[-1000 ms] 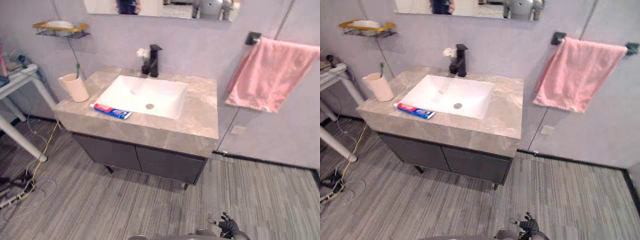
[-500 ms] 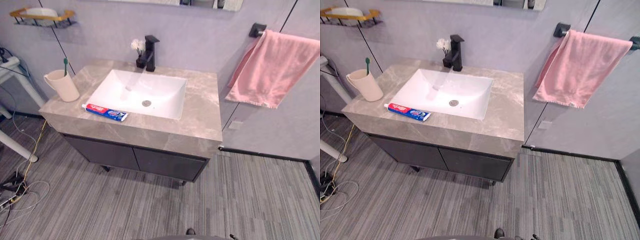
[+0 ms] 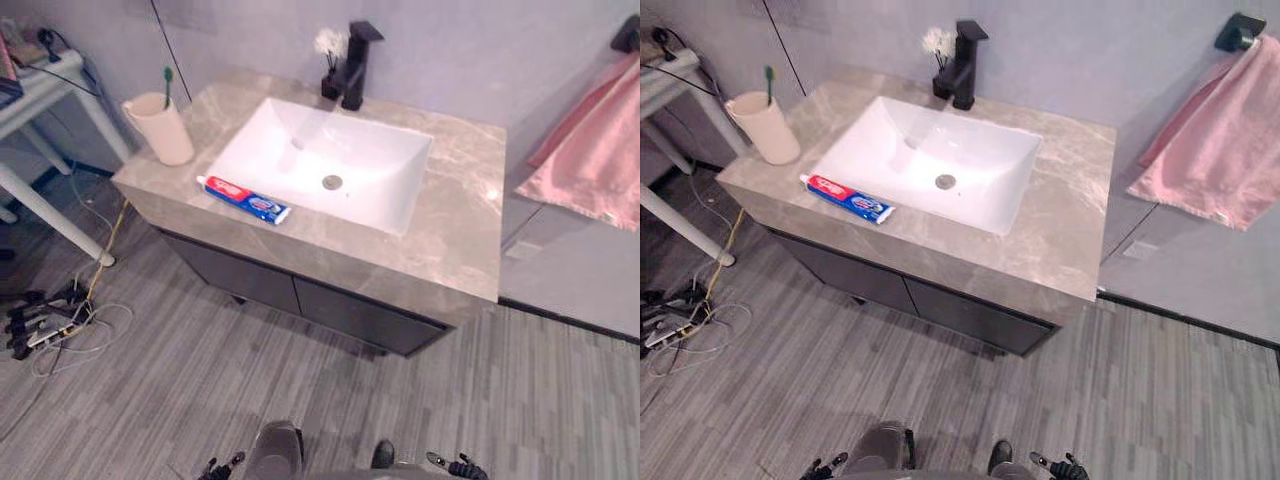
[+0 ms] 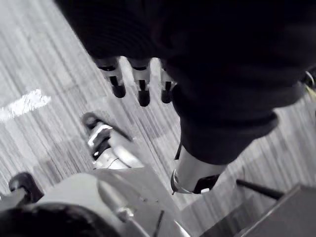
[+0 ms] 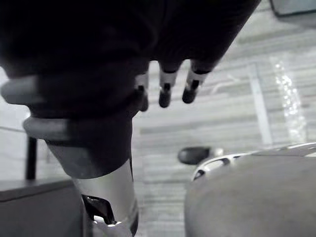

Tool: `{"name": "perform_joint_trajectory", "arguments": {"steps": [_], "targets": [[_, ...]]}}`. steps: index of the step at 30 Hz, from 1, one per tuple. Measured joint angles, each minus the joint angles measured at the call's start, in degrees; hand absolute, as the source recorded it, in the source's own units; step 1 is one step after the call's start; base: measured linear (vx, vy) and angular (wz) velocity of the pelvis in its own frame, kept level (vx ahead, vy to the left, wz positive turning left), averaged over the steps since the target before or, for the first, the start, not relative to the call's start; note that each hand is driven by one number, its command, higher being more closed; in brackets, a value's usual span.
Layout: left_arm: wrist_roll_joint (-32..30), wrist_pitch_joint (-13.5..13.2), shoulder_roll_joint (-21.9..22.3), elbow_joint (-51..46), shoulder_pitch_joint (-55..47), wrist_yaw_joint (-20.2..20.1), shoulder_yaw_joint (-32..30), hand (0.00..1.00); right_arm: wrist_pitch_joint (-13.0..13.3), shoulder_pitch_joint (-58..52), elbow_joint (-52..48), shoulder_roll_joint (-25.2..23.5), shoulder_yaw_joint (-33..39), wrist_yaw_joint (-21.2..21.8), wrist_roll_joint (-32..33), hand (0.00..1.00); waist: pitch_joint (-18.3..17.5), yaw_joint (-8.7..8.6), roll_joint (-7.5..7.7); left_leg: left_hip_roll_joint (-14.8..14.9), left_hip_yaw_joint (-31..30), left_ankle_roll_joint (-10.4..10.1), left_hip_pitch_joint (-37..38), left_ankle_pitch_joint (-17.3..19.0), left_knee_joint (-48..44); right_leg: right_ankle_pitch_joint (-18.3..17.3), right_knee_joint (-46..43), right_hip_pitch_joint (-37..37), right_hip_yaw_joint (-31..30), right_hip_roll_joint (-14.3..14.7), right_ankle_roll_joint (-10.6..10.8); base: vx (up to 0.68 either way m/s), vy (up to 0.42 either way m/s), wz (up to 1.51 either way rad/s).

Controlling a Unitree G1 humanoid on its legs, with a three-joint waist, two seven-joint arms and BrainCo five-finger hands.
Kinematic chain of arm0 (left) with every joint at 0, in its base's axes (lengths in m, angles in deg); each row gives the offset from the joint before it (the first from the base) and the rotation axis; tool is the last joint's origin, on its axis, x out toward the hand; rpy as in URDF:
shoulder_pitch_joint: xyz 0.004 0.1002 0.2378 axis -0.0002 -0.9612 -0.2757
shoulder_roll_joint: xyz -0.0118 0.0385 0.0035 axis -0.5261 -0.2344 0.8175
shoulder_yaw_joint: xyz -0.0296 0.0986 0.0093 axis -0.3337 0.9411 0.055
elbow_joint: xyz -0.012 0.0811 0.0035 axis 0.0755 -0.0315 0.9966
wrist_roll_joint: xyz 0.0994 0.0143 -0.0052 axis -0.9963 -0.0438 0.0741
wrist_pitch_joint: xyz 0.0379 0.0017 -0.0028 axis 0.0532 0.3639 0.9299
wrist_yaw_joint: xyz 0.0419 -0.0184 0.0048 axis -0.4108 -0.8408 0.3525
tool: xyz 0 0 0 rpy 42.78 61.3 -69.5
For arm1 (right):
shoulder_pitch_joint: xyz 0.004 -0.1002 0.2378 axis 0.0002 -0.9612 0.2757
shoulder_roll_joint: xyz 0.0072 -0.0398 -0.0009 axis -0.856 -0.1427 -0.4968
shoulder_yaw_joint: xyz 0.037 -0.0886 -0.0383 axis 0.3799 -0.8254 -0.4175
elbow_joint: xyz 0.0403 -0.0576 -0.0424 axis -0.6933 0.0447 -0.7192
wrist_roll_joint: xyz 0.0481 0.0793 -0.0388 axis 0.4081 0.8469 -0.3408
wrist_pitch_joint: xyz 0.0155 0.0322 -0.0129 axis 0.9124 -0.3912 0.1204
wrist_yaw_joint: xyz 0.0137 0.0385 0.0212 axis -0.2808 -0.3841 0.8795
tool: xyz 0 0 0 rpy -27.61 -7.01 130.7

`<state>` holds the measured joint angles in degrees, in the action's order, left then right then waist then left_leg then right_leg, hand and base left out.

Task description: Organize washtable

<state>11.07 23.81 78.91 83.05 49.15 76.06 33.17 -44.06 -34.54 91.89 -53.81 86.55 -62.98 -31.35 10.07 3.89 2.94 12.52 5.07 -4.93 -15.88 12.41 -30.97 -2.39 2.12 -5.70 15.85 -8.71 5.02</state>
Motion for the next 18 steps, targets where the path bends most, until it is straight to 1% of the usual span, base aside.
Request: {"name": "perform_joint_trajectory", "arguments": {"steps": [1, 2, 3, 4, 5, 6, 7, 8, 9, 10, 11, 12, 13, 14, 15, 16, 17, 18], "targets": [[3.01, 0.04, 0.27, 0.07, -0.15, -0.02, -0.35, 0.00, -0.05, 0.55, 0.02, 0.05, -0.04, 0.01, 0.01, 0.00, -0.01, 0.00, 0.00, 1.35, -1.33, -0.67, -0.41, -0.44, 5.50, -0.85, -1.43, 0.19, -0.26, -0.87, 1.18, 0.09, 0.283, -0.06], [4.39, 0.05, 0.45, 0.09, -0.31, -0.01, -0.38, 0.00, -0.07, 0.69, 0.05, 0.17, -0.03, 0.00, 0.01, 0.00, -0.03, 0.00, -0.04, 1.88, -2.59, -1.88, -0.41, -1.24, 9.76, -1.42, -2.41, 0.51, -0.37, -1.59, 2.02, 0.18, 0.414, -0.07], [8.04, 0.11, 1.02, 0.09, -0.92, -0.23, -0.34, 0.00, -0.11, 0.57, 0.17, 0.87, -0.03, -0.08, 0.09, 0.00, -0.20, 0.01, -0.93, 2.97, -6.61, -4.16, -0.35, -2.56, 18.52, -3.18, -5.08, 1.30, -0.98, -3.09, 4.56, 0.20, 0.455, -0.09], [8.90, 0.13, 1.25, 0.13, -0.96, -0.29, -0.36, 0.00, -0.16, 0.53, 0.28, 1.23, -0.02, -0.09, 0.11, 0.00, -0.39, 0.04, -1.45, 3.49, -8.29, -5.03, -0.23, -3.20, 20.05, -3.96, -6.25, 1.53, -1.39, -3.67, 5.74, 0.29, 0.614, -0.12], [10.47, 0.14, 0.69, 0.92, -1.05, -0.67, -1.11, 0.00, -0.23, 0.70, 0.70, 1.05, 0.11, -0.23, 0.17, 0.00, -0.42, 0.02, -0.69, 0.98, -7.92, -7.49, -0.08, -8.64, 17.99, -5.53, -8.46, 1.48, -2.19, -6.85, 7.47, 0.31, 0.491, -0.29], [11.52, -0.12, 0.02, 1.38, -1.02, -1.19, -2.37, 0.00, -0.47, 1.36, 1.92, -0.64, 0.25, -0.11, 0.20, 0.00, -0.21, 0.14, 1.11, -1.61, -7.73, -6.68, -0.80, -8.00, 13.13, -5.96, -10.27, 1.48, -2.19, -9.45, 7.17, 0.32, 0.442, -0.43], [12.24, -0.53, -0.77, 1.86, -0.97, -1.14, -3.18, 0.00, -0.51, 2.22, 2.36, -1.81, 0.72, 0.00, 0.41, 0.00, -0.39, 0.16, 1.97, -1.72, -7.12, -6.44, -1.54, -4.40, 7.62, -4.69, -12.19, 1.58, -2.30, -10.12, 5.74, 0.29, 0.347, -0.70], [12.34, -0.60, -1.02, 1.87, -1.14, -1.16, -4.38, 0.00, -0.51, 2.66, 2.37, -2.49, 1.90, -0.07, 0.64, 0.00, -0.90, 0.34, 2.42, -1.58, -6.38, -6.53, -1.14, -0.96, 3.14, -3.23, -13.15, 1.51, -3.39, -10.29, 5.04, 0.20, 0.285, -0.73], [12.26, -0.64, -1.10, 2.01, -1.57, -1.14, -4.91, 0.00, -0.47, 2.72, 2.45, -2.71, 2.74, -0.07, 0.81, 0.00, -0.95, 0.39, 1.43, -1.60, -6.01, -5.32, -0.80, 0.14, 0.12, -2.31, -13.34, 1.25, -4.66, -10.36, 4.85, 0.24, 0.374, -1.02], [11.72, -0.63, -1.32, 2.24, -1.98, -1.14, -4.84, 0.00, -0.23, 2.70, 2.23, -2.87, 4.70, -0.08, 1.64, 0.00, -1.64, 0.41, 1.47, -2.07, -5.70, -4.93, 0.61, 3.15, -3.79, -0.47, -12.96, 0.39, -7.15, -11.24, 4.87, 0.22, 0.372, -1.18], [8.29, -0.76, -1.23, 3.26, -2.01, -1.12, -4.30, 0.00, -0.04, 2.37, 1.75, -2.78, 6.40, -0.06, 1.70, 0.00, -3.35, 0.23, 1.22, -2.75, -4.33, -3.83, 1.38, 4.89, -5.35, 2.27, -12.73, 1.51, -9.09, -12.36, 3.98, 0.21, 0.359, -1.19], [6.04, -0.74, -1.12, 3.62, -1.78, -1.17, -3.44, 0.00, 0.01, 2.23, 1.41, -2.58, 6.93, -0.10, 1.76, 0.00, -3.93, 0.21, 0.66, -2.68, -3.35, -3.23, 2.02, 5.58, -5.32, 4.21, -13.18, 2.74, -10.09, -12.54, 2.97, 0.17, 0.457, -1.23], [1.85, -0.65, -0.84, 3.93, -1.29, -1.24, -1.64, 0.00, 0.08, 1.69, 0.38, -2.34, 7.64, -0.22, 2.02, 0.00, -4.74, 0.17, -0.78, -2.48, -1.36, -1.99, 3.40, 6.40, -3.92, 8.63, -14.85, 6.12, -11.44, -12.57, -0.83, 0.13, 0.465, -1.15], [-1.52, -0.64, -0.75, 3.68, -1.02, -1.24, 0.55, 0.00, 0.29, 0.95, -0.12, -2.27, 8.34, -0.69, 2.87, 0.00, -5.65, -0.22, -2.18, -2.62, 0.87, -0.07, 4.91, 6.72, -0.45, 12.65, -16.56, 9.19, -10.84, -12.50, -6.61, 0.10, 0.454, -0.97], [-4.03, -0.58, -1.36, 3.05, -0.85, -1.28, 3.17, 0.00, 0.22, 0.00, -0.14, -2.70, 8.64, -1.06, 3.96, 0.00, -5.69, -1.87, -2.44, -3.30, 1.79, 2.05, 6.08, 5.68, 2.66, 10.18, -21.23, 11.13, -11.24, -11.79, -4.36, 0.04, 0.271, -0.38], [-5.73, -0.57, -2.07, 2.72, -0.85, -1.30, 4.21, 0.00, 0.26, -0.49, -0.66, -3.20, 9.65, -1.18, 5.55, 0.00, -5.71, -2.86, -2.39, -4.03, 1.89, 2.79, 6.60, 4.99, 4.29, 6.93, -24.71, 11.57, -11.30, -10.55, -2.01, 0.01, 0.173, 0.09], [-7.73, -0.50, -3.36, 2.21, -0.81, -1.32, 5.34, 0.00, 0.35, -1.43, -0.58, -3.09, 10.14, -1.36, 6.21, 0.00, -5.71, -3.40, -2.36, -5.24, 2.18, 3.73, 8.50, 3.71, 7.67, 0.89, -31.05, 11.95, -10.23, -7.25, -2.34, 0.02, 0.140, 0.14], [-8.55, -0.53, -3.62, 1.94, -0.99, -1.34, 5.32, 0.00, 0.35, -2.15, -0.43, -3.02, 10.12, -1.32, 6.25, 0.00, -5.72, -3.19, -2.37, -5.86, 2.55, 3.98, 9.61, 3.03, 9.32, -1.72, -33.19, 11.89, -8.73, -6.22, -3.10, 0.05, 0.115, 0.04]]}}
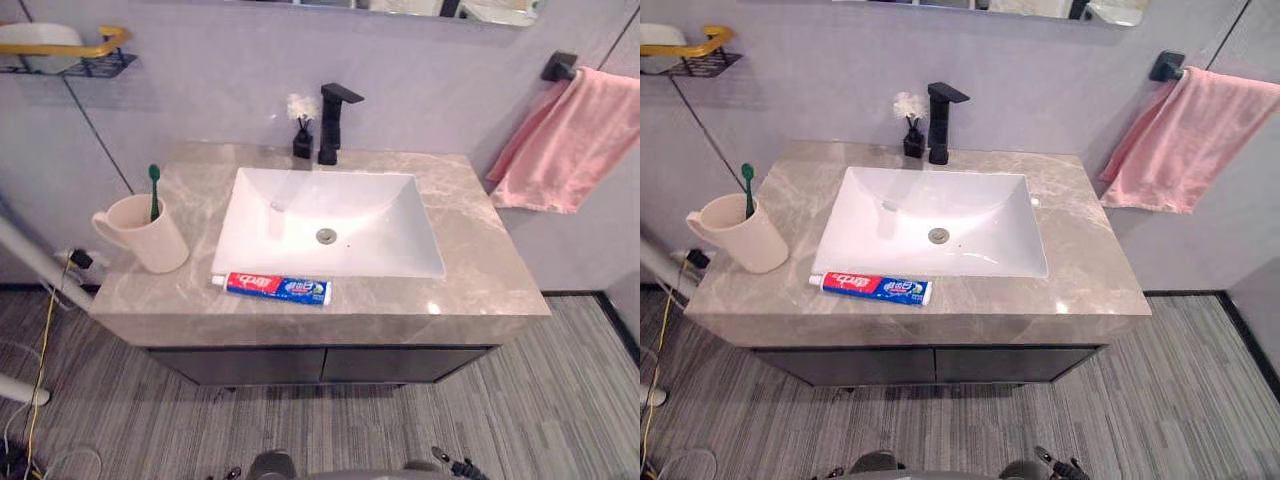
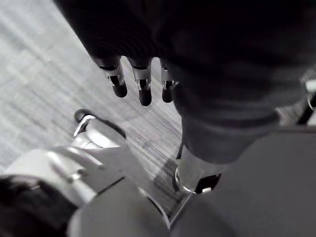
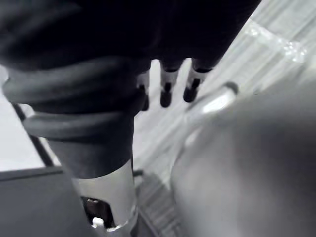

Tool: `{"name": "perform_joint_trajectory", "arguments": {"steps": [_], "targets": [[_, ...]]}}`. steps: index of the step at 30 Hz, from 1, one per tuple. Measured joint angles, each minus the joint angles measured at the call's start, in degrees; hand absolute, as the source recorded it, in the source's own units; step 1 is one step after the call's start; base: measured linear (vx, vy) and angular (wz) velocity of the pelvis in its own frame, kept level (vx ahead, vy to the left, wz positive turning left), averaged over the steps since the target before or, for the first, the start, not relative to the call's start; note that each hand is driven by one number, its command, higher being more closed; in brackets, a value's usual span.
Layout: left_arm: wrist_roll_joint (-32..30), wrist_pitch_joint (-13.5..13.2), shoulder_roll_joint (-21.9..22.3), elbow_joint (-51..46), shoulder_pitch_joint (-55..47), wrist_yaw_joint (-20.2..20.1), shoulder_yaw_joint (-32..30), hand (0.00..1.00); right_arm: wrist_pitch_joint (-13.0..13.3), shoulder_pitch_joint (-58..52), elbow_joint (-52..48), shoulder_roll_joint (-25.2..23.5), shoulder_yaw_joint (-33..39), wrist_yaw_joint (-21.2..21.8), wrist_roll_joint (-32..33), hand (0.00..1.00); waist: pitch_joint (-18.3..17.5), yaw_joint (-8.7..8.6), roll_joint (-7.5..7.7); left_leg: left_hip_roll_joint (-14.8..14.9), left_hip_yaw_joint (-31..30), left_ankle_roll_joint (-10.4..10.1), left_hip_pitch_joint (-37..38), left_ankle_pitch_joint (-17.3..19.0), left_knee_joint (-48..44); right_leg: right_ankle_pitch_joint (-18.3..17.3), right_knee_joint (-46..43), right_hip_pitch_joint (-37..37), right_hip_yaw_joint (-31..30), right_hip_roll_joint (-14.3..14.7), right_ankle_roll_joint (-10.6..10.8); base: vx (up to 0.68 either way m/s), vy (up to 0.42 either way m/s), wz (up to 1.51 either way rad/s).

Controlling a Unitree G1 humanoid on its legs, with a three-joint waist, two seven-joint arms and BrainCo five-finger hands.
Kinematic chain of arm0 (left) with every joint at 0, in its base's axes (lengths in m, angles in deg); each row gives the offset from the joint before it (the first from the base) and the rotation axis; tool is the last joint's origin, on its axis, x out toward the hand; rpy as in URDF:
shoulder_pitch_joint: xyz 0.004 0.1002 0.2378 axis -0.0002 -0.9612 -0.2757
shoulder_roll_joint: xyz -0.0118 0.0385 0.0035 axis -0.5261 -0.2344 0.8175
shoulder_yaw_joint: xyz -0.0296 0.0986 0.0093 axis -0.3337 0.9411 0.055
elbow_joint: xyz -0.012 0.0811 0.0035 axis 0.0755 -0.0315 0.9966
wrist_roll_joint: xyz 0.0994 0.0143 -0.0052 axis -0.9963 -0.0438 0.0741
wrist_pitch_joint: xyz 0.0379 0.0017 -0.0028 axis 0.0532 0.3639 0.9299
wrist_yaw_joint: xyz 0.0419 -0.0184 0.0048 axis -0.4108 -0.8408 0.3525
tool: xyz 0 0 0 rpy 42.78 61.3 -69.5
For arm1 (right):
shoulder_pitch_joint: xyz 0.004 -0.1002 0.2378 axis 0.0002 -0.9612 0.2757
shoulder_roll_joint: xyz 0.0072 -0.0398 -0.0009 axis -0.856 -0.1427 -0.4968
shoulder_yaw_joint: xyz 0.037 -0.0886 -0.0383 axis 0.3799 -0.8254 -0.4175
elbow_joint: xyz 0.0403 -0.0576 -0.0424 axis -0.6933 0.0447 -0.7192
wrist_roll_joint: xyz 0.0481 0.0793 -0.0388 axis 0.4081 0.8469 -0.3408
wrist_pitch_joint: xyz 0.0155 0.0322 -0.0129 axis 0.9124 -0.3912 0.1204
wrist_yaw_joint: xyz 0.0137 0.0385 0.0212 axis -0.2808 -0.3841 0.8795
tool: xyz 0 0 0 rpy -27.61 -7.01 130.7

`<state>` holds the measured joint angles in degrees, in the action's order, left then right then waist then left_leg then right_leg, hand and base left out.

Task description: Organize washtable

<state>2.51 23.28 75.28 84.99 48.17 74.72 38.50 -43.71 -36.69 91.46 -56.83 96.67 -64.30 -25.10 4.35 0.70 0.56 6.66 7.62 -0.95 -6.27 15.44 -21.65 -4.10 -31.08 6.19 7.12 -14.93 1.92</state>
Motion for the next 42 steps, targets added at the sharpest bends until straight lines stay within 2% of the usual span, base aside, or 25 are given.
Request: {"name": "perform_joint_trajectory", "arguments": {"steps": [2, 3, 4, 5, 7, 8, 9, 10, 12, 16, 19, 21, 24, 25, 26, 28, 30, 31, 33, 35, 39, 41, 42], "targets": [[-1.75, 0.03, -0.18, -0.28, -0.40, -0.01, -0.17, 0.00, 0.00, -2.12, 0.19, 0.16, 0.06, 0.15, 0.00, 0.00, -0.41, 0.02, -0.51, -2.08, 0.30, 0.74, 2.89, -1.87, 3.86, -6.57, -1.28, -1.09, 6.21, 2.88, 0.10, 0.13, 0.069, -0.01], [-1.79, 0.14, -0.11, -0.20, -0.40, -0.01, -0.23, 0.00, -0.02, -2.39, 0.46, 0.32, 0.09, 0.15, -0.05, 0.00, -0.40, -0.01, -0.69, -2.17, 0.34, 0.80, 3.16, -2.10, 4.26, -7.91, -0.02, -1.53, 6.97, 4.08, 0.43, 0.14, -0.004, -0.04], [-1.82, 0.17, 0.16, -0.08, -0.32, -0.01, -0.75, 0.00, -0.11, -2.46, 0.54, 0.48, 0.02, 0.15, -0.22, 0.00, -0.57, 0.00, -0.45, -2.06, 0.57, 0.54, 3.54, -2.31, 4.72, -9.32, 4.87, -2.93, 8.01, 7.15, 1.12, 0.08, -0.063, -0.23], [-2.53, 0.17, 0.35, 0.31, -0.30, -0.02, -1.31, 0.00, -0.06, -2.44, 0.80, 0.50, 0.07, 0.20, -0.75, 0.00, -0.86, 0.35, 0.36, -2.92, 0.88, 0.27, 4.32, -2.47, 5.15, -9.39, 11.06, -6.37, 10.14, 7.96, 1.37, 0.08, -0.069, -0.28], [-3.83, 0.32, 1.78, 0.94, -0.54, -0.28, -1.97, 0.00, -0.03, -2.23, 1.12, 0.56, 0.07, 0.23, -1.78, 0.00, -0.93, 0.19, 0.24, -3.19, 0.64, -0.47, 5.41, -2.92, 6.04, -9.28, 16.44, -9.64, 10.26, 8.58, 1.26, 0.06, -0.071, -0.12], [-4.53, 0.58, 2.52, 1.36, -0.70, -1.00, -3.01, 0.00, -0.15, -2.28, 1.15, 0.53, 0.03, 0.26, -2.40, 0.00, -0.72, 0.27, 0.71, -3.20, 0.42, -0.94, 6.52, -3.45, 7.38, -9.05, 18.99, -11.33, 9.91, 8.92, 0.98, 0.03, -0.078, 0.09], [-5.04, 0.54, 2.86, 1.34, -0.83, -1.22, -2.94, 0.00, -0.18, -2.08, 1.14, 0.60, 0.01, 0.26, -2.48, 0.00, -1.01, 0.38, 0.19, -3.18, 0.16, -1.17, 6.98, -4.68, 8.23, -7.98, 20.71, -12.02, 9.96, 9.09, 0.77, 0.00, -0.068, 0.04], [-5.04, 0.51, 3.06, 1.31, -1.02, -1.26, -2.94, 0.00, -0.17, -2.08, 1.14, 0.85, -0.02, 0.27, -2.54, 0.00, -1.16, 0.65, 0.41, -3.23, 0.08, -1.57, 6.83, -5.61, 8.94, -7.18, 21.79, -12.00, 9.89, 9.30, 0.46, -0.04, -0.043, 0.01], [-4.86, 0.42, 3.78, 1.25, -0.88, -1.17, -3.00, 0.00, -0.07, -0.30, 1.08, 1.69, -1.78, 0.22, -3.05, 0.00, -0.89, 1.74, -0.24, -3.09, -0.39, -2.05, 5.66, -7.03, 9.78, -5.79, 23.35, -11.90, 9.68, 9.83, 0.17, -0.04, -0.055, -0.01], [-4.58, -0.05, 4.29, 1.20, -0.88, -1.12, -3.91, 0.00, -0.04, 1.93, 0.72, 2.78, -6.45, 0.21, -4.11, 0.00, -0.81, 2.53, -0.37, -3.13, -3.15, -2.35, 5.11, -8.90, 12.16, -4.45, 24.25, -11.30, 11.64, 10.22, -0.07, -0.07, -0.007, 0.26], [-3.38, -0.03, 4.69, 0.20, -1.15, -1.03, -5.95, 0.00, 0.17, 4.10, -0.34, 2.94, -6.81, 0.28, -4.88, 0.00, -0.58, 3.34, 0.05, -3.09, -3.20, -1.72, 4.00, -10.93, 14.11, -3.44, 24.26, -9.58, 12.54, 9.33, 0.00, -0.12, 0.031, 0.12], [-3.06, -0.03, 4.74, 0.20, -1.17, -1.04, -7.57, 0.00, 0.28, 4.08, -0.74, 2.99, -6.81, 0.26, -5.78, 0.00, -0.23, 3.21, 0.30, -3.23, -2.80, -0.89, 3.31, -10.11, 12.75, -3.41, 24.19, -8.97, 13.81, 8.17, 0.02, -0.18, 0.106, 0.26], [-2.79, -0.01, 4.22, 0.14, -1.29, -1.01, -7.92, 0.00, 0.07, 3.21, -0.58, 3.58, -8.84, 0.32, -8.15, 0.00, 0.39, 2.32, 1.30, -0.78, -1.79, -0.94, 1.74, -9.36, 6.61, -2.68, 24.28, -9.09, 16.25, 5.09, 1.09, -0.11, 0.205, 0.47], [-2.82, 0.07, 4.34, 0.22, -1.47, -0.95, -7.89, 0.00, -0.07, 2.65, -0.55, 3.93, -8.92, 0.37, -9.19, 0.00, 0.62, 1.42, 0.80, 1.07, -1.60, -1.88, 1.72, -9.05, 7.39, -2.58, 24.36, -9.13, 16.91, 4.58, 1.49, -0.05, 0.323, 0.45], [-2.82, 0.09, 4.84, 0.22, -1.61, -0.91, -7.89, 0.00, -0.16, 2.28, -0.54, 4.65, -8.89, 0.38, -9.34, 0.00, 0.71, 1.38, -0.16, 2.04, -2.35, -4.21, 2.22, -7.68, 9.35, -2.09, 24.26, -9.05, 17.27, 4.59, 2.36, -0.01, 0.384, 0.39], [-3.07, 0.08, 3.90, 0.13, -1.23, -0.86, -7.64, 0.00, -0.48, 1.69, 0.63, 3.47, -8.87, 0.86, -10.82, 0.00, 1.55, 1.50, 0.70, -0.61, -2.81, -3.60, 2.80, -7.86, 10.13, -1.18, 24.28, -9.51, 17.01, 2.95, 3.47, 0.03, 0.336, 0.17], [-3.87, 0.37, 2.67, 0.16, -1.32, -0.82, -7.20, 0.00, -0.90, 1.07, 1.66, 2.73, -8.87, 1.57, -11.50, 0.00, 1.41, 1.45, 2.75, -3.65, -3.55, -2.78, 3.41, -7.56, 9.56, -0.11, 24.15, -10.66, 16.83, 0.19, 5.34, 0.02, 0.238, 0.23], [-4.00, 0.59, 2.47, 0.14, -1.26, -0.81, -7.09, 0.00, -0.93, 0.37, 1.64, 2.93, -8.80, 1.59, -11.72, 0.00, 1.28, 1.36, 2.96, -4.74, -3.87, -2.09, 4.29, -7.58, 9.80, 0.32, 24.14, -11.46, 16.61, -0.69, 5.61, 0.00, 0.261, 0.27], [-4.12, 0.64, 2.31, 0.13, -1.26, -0.81, -5.57, 0.00, -0.92, -0.09, 1.63, 3.24, -8.65, 1.59, -12.32, 0.00, 1.24, 0.53, 2.61, -6.07, -4.09, -1.23, 6.75, -8.02, 11.36, 1.74, 23.97, -13.14, 16.31, -1.92, 6.26, -0.03, 0.162, 0.16], [-4.60, 0.64, 2.16, 0.19, -1.33, -0.89, -2.34, 0.00, -0.92, -0.66, 1.05, 3.03, -8.61, 1.70, -12.31, 0.00, 0.87, -0.10, 1.22, -6.47, -4.00, -0.97, 8.92, -8.19, 13.78, 3.71, 22.21, -13.10, 15.82, -2.64, 7.00, -0.09, 0.093, -0.09], [-6.25, 0.48, 1.09, 0.21, -0.50, -0.96, 2.61, 0.00, -0.71, -1.23, 0.18, 3.12, -7.58, 1.31, -10.82, 0.00, 0.52, -0.15, 0.84, -7.47, -2.18, -0.52, 7.53, -8.05, 13.47, 3.91, 19.88, -9.67, 13.16, -4.24, 7.23, -0.08, 0.086, -0.22], [-7.30, 0.56, 0.67, 0.28, -0.19, -0.96, 4.67, 0.00, -0.67, -1.24, -0.99, 3.21, -7.66, 1.33, -9.55, 0.00, 0.35, -0.64, 0.36, -6.97, -0.72, 0.29, 4.26, -7.87, 13.17, 6.32, 20.26, -5.69, 11.09, -3.17, 4.89, -0.10, 0.067, -0.43], [-7.68, 0.59, 0.63, 0.37, -0.23, -0.97, 4.92, 0.00, -0.62, -1.26, -1.31, 3.22, -7.78, 1.37, -9.00, 0.00, 0.24, -0.89, 0.11, -6.04, 0.00, 1.13, 3.51, -8.07, 13.54, 8.48, 21.43, -4.69, 9.97, -1.89, 4.91, -0.09, 0.047, -0.39]]}}
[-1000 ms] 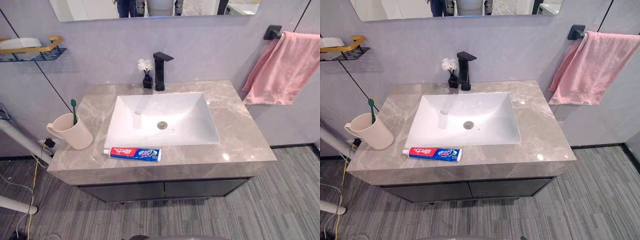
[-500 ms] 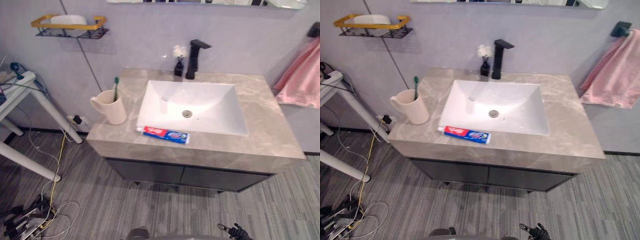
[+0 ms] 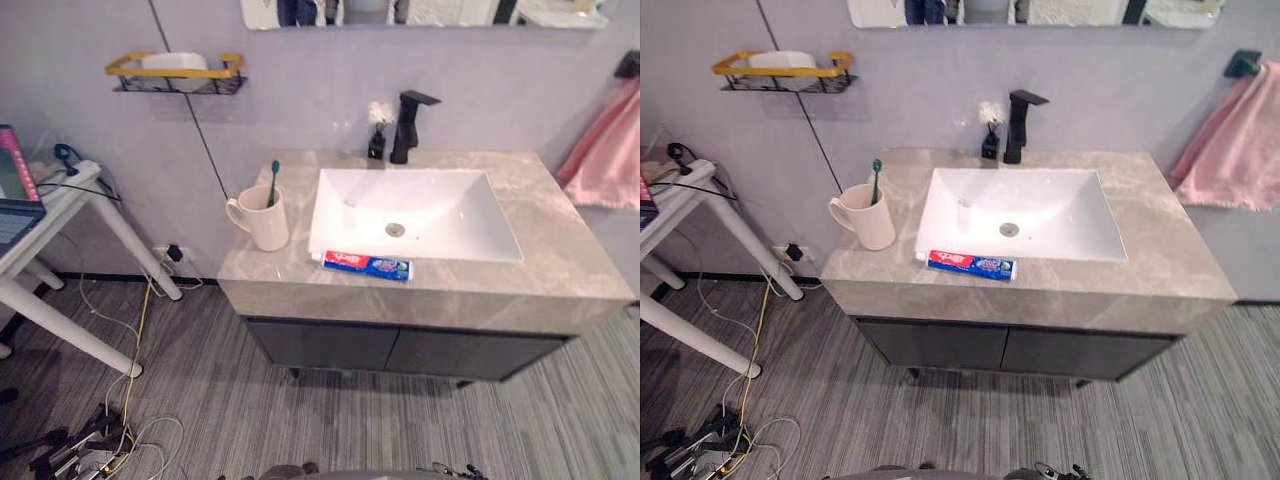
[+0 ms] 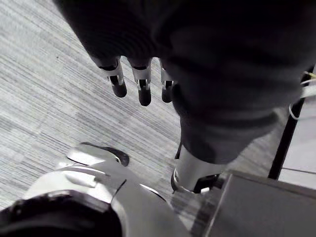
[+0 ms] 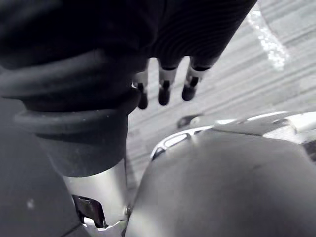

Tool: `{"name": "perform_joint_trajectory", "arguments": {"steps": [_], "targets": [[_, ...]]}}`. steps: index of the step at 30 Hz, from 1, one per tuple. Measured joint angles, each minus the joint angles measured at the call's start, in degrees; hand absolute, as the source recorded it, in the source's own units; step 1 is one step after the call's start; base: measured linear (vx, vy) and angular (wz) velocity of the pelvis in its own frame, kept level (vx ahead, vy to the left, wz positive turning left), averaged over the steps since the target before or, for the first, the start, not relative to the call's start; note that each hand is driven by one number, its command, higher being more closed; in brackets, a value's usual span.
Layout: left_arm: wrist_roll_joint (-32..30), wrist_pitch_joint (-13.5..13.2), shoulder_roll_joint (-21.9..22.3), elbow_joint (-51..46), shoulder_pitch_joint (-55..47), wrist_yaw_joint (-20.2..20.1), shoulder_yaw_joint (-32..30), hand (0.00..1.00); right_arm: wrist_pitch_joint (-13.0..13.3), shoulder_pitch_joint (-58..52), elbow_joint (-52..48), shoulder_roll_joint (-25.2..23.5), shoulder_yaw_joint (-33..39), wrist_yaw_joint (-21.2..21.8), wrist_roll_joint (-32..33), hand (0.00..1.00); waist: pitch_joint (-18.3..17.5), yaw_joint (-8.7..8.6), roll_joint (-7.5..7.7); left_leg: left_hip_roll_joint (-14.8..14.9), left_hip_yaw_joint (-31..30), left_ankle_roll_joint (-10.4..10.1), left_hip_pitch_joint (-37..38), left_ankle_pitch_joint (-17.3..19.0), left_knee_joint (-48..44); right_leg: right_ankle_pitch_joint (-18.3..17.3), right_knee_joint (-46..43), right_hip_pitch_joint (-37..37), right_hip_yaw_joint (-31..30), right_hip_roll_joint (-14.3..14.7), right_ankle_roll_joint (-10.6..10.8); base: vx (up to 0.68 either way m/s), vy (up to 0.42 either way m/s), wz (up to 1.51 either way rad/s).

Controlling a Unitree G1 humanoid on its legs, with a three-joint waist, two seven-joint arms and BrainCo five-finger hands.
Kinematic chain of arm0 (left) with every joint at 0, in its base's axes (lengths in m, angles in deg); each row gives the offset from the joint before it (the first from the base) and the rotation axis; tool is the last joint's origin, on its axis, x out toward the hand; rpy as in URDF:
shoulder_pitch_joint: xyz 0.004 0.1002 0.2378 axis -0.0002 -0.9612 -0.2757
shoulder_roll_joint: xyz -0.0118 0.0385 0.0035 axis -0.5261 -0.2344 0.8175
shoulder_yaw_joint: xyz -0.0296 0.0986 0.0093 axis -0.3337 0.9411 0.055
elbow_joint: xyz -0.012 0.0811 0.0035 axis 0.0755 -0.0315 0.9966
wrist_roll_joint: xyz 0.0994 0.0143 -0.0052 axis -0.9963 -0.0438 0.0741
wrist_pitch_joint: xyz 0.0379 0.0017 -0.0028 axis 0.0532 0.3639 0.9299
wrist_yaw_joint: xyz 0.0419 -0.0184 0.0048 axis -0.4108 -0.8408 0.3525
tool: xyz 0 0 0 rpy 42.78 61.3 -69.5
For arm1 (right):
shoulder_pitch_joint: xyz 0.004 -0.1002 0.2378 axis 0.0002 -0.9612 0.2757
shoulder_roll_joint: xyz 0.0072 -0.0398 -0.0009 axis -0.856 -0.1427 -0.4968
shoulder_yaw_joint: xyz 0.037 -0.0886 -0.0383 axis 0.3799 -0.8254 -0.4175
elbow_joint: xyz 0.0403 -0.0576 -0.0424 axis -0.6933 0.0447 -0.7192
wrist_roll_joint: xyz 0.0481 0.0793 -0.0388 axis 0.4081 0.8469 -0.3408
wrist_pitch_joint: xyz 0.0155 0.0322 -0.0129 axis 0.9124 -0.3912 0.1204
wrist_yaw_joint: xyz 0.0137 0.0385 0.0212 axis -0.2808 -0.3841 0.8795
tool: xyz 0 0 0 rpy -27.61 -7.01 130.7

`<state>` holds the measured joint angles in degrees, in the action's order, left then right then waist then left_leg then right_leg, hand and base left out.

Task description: Organize washtable

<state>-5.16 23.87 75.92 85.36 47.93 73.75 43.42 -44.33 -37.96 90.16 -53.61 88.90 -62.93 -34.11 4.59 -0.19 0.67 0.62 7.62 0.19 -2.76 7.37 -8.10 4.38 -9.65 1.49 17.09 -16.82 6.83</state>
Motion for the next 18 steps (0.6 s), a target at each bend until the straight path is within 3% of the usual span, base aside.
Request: {"name": "perform_joint_trajectory", "arguments": {"steps": [1, 2, 3, 4, 6, 8, 9, 18], "targets": [[-0.72, -0.02, 0.26, 0.51, 0.03, -0.09, 0.21, 0.00, 0.09, 0.06, -0.17, -0.04, -0.16, 0.03, 0.08, 0.00, -0.10, -0.14, -0.89, 1.35, 0.95, 1.11, -0.21, -0.79, 0.44, -1.00, -0.58, 0.46, -1.42, 1.72, -0.09, -0.05, -0.013, -0.27], [-1.19, 0.12, -0.17, 1.16, -0.08, -0.14, 0.16, 0.00, 0.11, 0.14, -0.23, -0.45, -0.54, 0.15, 0.07, 0.00, 0.12, -0.63, -0.72, 1.94, 1.08, 1.05, -0.10, -1.18, 0.78, -5.17, -5.26, 1.09, -2.98, 3.43, 0.16, -0.02, -0.069, -0.24], [-1.78, 0.30, -0.96, 1.14, -0.28, -0.17, 0.07, 0.00, 0.18, -0.42, -0.17, -1.08, -1.15, 0.22, -0.10, 0.00, 0.04, -0.63, 0.88, 1.87, 1.16, 0.43, 1.44, -1.83, 2.47, -9.47, -6.89, -0.10, -3.17, 5.48, -1.24, -0.01, -0.117, -0.28], [-2.40, 0.33, -1.37, 1.10, -0.37, -0.18, -0.42, 0.00, 0.17, -1.31, 0.21, -1.45, -1.21, 0.21, -0.20, 0.00, -0.31, 0.01, 2.04, 1.23, 1.27, -0.47, 2.52, -2.51, 3.88, -10.49, -4.45, -1.44, -2.33, 5.74, -2.78, 0.01, -0.108, -0.38], [-4.91, 0.39, -1.33, 1.20, -0.07, -0.14, -1.63, 0.00, 0.03, -1.55, 0.76, -1.68, -1.19, 0.38, -1.82, 0.00, -0.79, 0.78, 2.49, 0.46, 2.22, -1.16, 3.53, -4.38, 7.14, -11.33, 0.12, -2.39, -2.73, 5.82, -1.71, 0.00, -0.105, -0.36], [-6.44, 0.42, -0.65, 1.65, 0.32, -0.14, -1.64, 0.00, 0.06, -1.49, 1.00, -1.23, -1.00, 1.28, -2.45, 0.00, -1.09, 0.38, 1.85, 0.37, 2.22, -1.90, 4.31, -6.62, 10.19, -11.09, 1.48, -2.17, -2.86, 6.45, -1.43, 0.01, -0.037, -0.07], [-7.88, 0.68, -0.21, 2.43, 0.18, -1.33, -2.63, 0.00, -0.19, -0.13, 4.70, -0.21, -1.37, 2.58, -3.47, 0.00, -0.73, 0.94, 1.65, 0.78, 1.18, -2.07, 8.47, -8.71, 14.00, -10.08, 6.91, -7.32, -1.35, 8.14, -1.44, 0.00, 0.000, 0.00], [-7.84, 0.68, -0.18, 2.37, 0.28, -1.19, -2.63, 0.00, -0.09, 0.10, 4.64, -0.21, -1.05, 2.46, -1.69, 0.00, -0.65, 0.95, 1.69, 0.82, 0.84, -2.03, 6.32, -8.67, 14.00, -10.22, 7.11, -5.06, -1.41, 8.12, -1.33, 0.00, 0.000, 0.00]]}}
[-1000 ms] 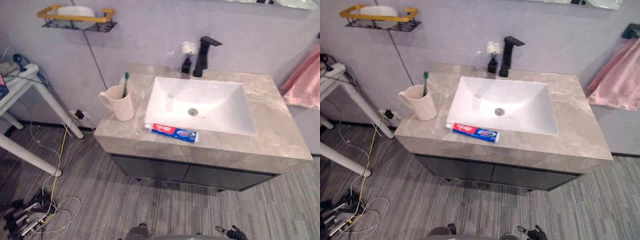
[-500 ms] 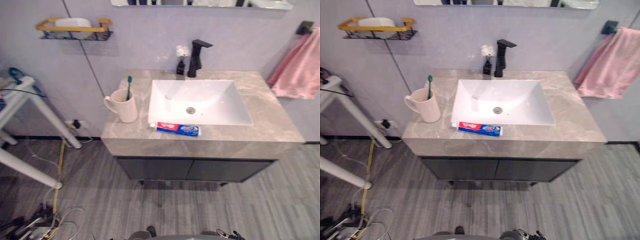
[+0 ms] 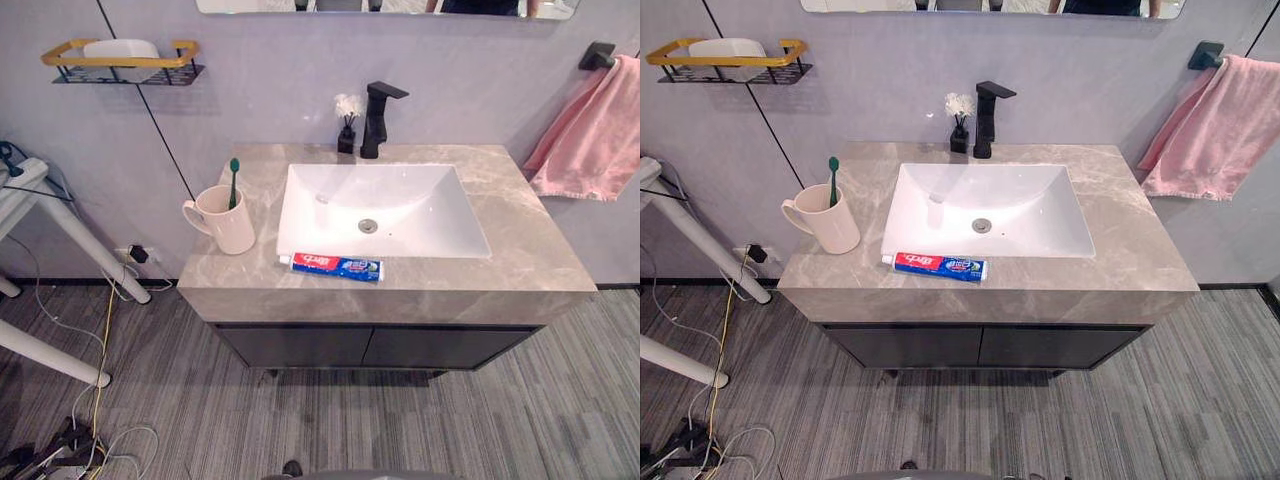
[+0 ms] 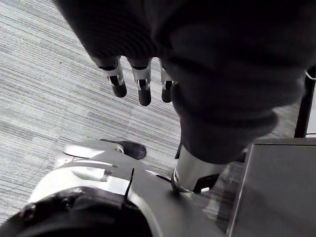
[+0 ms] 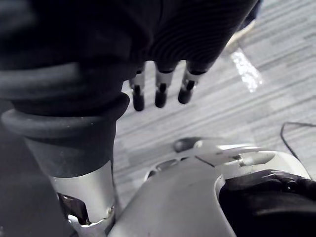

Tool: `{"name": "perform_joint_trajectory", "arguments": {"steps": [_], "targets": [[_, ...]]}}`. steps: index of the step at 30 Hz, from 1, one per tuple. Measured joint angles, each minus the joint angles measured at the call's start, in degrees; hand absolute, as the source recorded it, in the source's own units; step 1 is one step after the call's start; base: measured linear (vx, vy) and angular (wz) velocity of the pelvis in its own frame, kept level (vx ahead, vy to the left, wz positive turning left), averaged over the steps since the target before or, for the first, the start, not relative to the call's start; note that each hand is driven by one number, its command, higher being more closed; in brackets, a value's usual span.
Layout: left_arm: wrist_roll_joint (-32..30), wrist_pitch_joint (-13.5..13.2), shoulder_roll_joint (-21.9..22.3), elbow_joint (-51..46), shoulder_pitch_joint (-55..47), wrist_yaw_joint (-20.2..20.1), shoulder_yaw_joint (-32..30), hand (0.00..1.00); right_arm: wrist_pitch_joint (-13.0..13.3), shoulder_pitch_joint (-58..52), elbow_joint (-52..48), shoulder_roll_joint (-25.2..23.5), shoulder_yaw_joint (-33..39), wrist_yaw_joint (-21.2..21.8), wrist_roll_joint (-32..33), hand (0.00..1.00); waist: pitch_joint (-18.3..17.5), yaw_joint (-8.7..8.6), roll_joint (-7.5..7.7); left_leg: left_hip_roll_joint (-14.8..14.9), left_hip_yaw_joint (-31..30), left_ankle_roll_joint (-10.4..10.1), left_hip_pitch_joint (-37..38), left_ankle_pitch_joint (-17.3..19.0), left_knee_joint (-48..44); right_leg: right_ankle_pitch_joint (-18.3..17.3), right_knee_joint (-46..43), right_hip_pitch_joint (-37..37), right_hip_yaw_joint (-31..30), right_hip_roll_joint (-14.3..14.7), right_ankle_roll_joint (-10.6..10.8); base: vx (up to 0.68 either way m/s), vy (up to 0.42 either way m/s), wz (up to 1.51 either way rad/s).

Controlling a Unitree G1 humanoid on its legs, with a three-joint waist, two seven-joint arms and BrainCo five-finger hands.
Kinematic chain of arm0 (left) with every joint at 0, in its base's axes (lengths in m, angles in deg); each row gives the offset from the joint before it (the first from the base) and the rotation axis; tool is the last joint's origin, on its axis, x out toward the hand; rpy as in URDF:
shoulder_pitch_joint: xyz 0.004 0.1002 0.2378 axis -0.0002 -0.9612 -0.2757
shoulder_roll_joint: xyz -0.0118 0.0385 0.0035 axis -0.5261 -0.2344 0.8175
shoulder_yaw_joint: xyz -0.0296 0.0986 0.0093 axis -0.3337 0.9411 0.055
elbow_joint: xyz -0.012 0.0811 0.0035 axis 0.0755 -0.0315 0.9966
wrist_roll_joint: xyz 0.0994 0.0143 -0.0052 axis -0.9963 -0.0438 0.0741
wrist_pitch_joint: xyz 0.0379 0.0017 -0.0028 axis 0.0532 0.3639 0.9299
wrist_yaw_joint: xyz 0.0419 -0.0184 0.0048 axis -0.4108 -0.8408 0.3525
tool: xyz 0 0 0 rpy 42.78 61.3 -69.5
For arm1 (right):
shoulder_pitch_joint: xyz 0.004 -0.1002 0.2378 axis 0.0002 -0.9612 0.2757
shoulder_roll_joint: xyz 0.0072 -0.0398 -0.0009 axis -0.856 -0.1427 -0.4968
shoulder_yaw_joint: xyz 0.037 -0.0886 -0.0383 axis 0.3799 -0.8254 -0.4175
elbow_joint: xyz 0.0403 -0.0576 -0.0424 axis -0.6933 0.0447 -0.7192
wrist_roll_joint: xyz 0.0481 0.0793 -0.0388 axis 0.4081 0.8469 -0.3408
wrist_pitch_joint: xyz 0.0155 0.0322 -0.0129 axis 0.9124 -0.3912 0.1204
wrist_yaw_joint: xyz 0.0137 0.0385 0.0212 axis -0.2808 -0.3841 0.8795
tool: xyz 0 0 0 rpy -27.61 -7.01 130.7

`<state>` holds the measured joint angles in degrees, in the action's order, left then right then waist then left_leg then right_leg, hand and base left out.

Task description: Organize washtable

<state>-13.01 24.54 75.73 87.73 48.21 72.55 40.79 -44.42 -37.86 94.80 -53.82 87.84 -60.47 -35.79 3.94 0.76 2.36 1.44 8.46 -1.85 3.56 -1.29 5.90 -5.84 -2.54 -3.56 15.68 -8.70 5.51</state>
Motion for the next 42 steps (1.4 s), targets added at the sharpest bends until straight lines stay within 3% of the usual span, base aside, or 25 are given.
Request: {"name": "perform_joint_trajectory", "arguments": {"steps": [6, 11, 14, 17, 21, 27, 32, 35, 42], "targets": [[-0.04, 0.03, -0.16, -0.09, 0.48, 0.28, -1.46, 0.00, 0.21, 0.45, 0.06, -1.10, 4.02, -0.33, 8.83, 0.00, 0.27, 0.03, 0.67, -0.31, -0.11, 0.01, -2.02, 0.60, -0.09, 1.10, 2.08, 1.07, 0.17, 0.05, 0.35, 0.08, 0.009, 0.01], [-0.26, -0.03, -0.87, -0.45, 2.87, 1.21, -6.04, 0.00, 0.97, 5.23, -0.98, -0.85, 16.85, -1.07, 22.37, 0.00, 1.15, -0.01, 2.38, -0.59, 0.34, 0.01, -3.51, 0.89, -0.47, 2.69, 4.64, 1.88, -0.17, 0.12, -0.33, 0.10, 0.024, -0.08], [-0.85, -0.07, -0.35, -0.80, 3.37, 1.16, -9.53, 0.00, 1.99, 6.53, -2.23, 1.95, 27.90, -1.49, 28.07, 0.00, 1.19, -0.04, 2.84, -0.69, 0.10, 0.09, -3.50, 1.07, -0.48, 3.59, 4.86, 1.91, -0.04, 0.02, -0.83, 0.07, 0.029, -0.03], [-2.01, -0.06, 0.04, -1.23, 3.36, 1.15, -11.93, 0.00, 2.56, 7.60, -3.46, 6.37, 36.72, -2.94, 29.79, 0.00, 1.15, -0.28, 2.90, -0.94, -0.52, 0.35, -3.48, 1.29, -0.49, 4.33, 4.86, 1.95, 0.11, -0.28, -1.15, 0.04, 0.043, 0.00], [-3.59, -0.07, 0.30, -1.53, 3.22, 1.18, -14.12, 0.00, 3.21, 9.22, -9.42, 10.69, 41.14, -5.19, 31.52, 0.00, 1.03, -1.10, 3.07, -1.55, -0.78, 0.83, -3.62, 1.66, -0.50, 4.69, 4.80, 2.31, 0.16, -1.20, -0.57, -0.01, 0.041, -0.04], [-4.39, -0.04, 0.36, -3.12, 3.16, 1.42, -14.61, 0.00, 7.06, 12.13, -36.08, 13.16, 35.56, -11.36, 28.41, 0.00, 0.79, -1.79, 2.98, -2.64, -2.31, 1.40, -6.14, 2.05, -2.69, 5.40, 4.47, 3.91, 0.24, -2.53, 0.54, -0.07, 0.023, 0.01], [-4.40, 0.04, 0.76, -3.19, 2.10, 2.36, -13.34, 0.00, 9.83, 15.49, -51.26, 14.32, 25.08, -15.01, 21.46, 0.00, -0.64, -1.24, 2.97, -3.04, -3.53, 1.32, -6.41, 1.91, -2.92, 5.46, 4.55, 3.96, 0.70, -2.41, 0.69, -0.08, -0.010, 0.04], [-4.36, 0.02, 0.78, -3.22, 2.07, 2.37, -11.67, 0.00, 9.87, 16.02, -59.11, 14.83, 18.83, -14.79, 17.64, 0.00, -0.91, -0.15, 2.55, -3.33, -4.90, 1.26, -7.13, 1.53, -2.91, 5.52, 4.66, 4.18, 1.60, -2.49, 0.80, -0.05, -0.007, 0.14], [-3.28, -0.61, 0.63, -4.76, -1.33, 2.06, -9.31, 0.00, 9.62, 23.59, -66.02, 23.74, -0.05, -7.10, 12.87, 0.00, -1.40, 1.30, 3.12, -3.65, -6.93, 2.06, -7.72, 0.71, -2.91, 5.66, 4.66, 3.87, 3.37, -2.56, 1.03, 0.00, 0.002, 0.14]]}}
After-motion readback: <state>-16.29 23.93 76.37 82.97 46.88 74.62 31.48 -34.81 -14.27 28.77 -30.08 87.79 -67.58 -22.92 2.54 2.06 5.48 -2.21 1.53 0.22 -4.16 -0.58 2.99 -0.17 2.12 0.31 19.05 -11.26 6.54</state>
